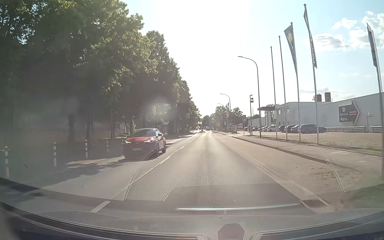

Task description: Follow the waypoints while adhering to traffic rules and regulations

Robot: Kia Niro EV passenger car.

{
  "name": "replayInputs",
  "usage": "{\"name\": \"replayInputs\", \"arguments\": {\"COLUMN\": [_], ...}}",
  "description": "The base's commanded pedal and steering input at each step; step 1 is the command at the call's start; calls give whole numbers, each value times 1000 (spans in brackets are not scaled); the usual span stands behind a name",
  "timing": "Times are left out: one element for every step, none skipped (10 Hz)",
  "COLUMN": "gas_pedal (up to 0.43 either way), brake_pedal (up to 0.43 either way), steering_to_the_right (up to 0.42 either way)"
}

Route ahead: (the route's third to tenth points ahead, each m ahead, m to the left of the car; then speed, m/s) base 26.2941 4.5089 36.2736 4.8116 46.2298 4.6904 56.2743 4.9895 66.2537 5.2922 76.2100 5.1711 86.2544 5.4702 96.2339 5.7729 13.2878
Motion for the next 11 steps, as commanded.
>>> {"name": "replayInputs", "arguments": {"gas_pedal": [157,157,157,157,157,157,157,157,157,157,157], "brake_pedal": [6,6,6,6,6,6,6,6,6,6,6], "steering_to_the_right": [2,1,1,1,1,1,1,1,0,0,-1]}}
